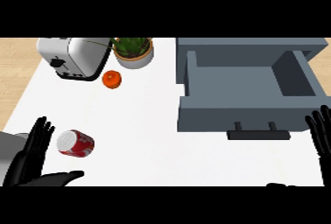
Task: Pick up the can, place it into the drawer and close the drawer
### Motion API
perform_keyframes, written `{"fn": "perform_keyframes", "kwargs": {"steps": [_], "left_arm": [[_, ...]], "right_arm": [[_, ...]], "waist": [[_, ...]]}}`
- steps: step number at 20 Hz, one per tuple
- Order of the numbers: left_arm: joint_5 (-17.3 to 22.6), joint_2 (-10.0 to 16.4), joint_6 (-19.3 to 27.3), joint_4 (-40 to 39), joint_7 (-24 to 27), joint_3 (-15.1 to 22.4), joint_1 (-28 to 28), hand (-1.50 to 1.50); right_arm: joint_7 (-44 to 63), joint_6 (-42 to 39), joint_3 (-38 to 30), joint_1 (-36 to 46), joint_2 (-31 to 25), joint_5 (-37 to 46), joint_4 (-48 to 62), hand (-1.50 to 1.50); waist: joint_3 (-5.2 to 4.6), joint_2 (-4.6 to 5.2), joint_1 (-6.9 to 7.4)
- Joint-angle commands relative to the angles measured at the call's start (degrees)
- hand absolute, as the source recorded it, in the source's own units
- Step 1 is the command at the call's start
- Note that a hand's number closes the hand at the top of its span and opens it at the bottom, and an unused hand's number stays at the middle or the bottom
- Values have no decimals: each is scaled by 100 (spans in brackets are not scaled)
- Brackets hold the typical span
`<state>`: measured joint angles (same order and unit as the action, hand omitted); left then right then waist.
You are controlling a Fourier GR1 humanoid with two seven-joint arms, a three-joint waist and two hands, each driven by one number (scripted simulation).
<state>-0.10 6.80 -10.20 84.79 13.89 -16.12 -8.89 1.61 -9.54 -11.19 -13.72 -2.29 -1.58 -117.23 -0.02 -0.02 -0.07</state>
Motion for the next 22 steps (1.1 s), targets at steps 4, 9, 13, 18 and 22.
{"fn": "perform_keyframes", "kwargs": {"steps": [4,9,13,18,22], "left_arm": [[-35,325,-63,-1241,504,-247,587,-150],[-216,287,-160,-2102,1462,-234,395,-150],[12,162,-112,-1427,958,-212,85,-150],[187,423,-153,-1820,728,-338,492,-150],[98,794,-341,-3208,1714,-507,1013,-150]], "right_arm": [[130,76,113,36,144,144,-173,-150],[110,-170,-266,260,-141,-234,119,-150],[84,29,226,-464,219,199,-606,-150],[-140,-303,-206,-479,121,-123,-380,-150],[-100,-340,-167,-215,119,-141,-156,-150]], "waist": [[1,2,-10],[0,5,-5],[2,-6,-2],[3,-4,-7],[1,1,-15]]}}
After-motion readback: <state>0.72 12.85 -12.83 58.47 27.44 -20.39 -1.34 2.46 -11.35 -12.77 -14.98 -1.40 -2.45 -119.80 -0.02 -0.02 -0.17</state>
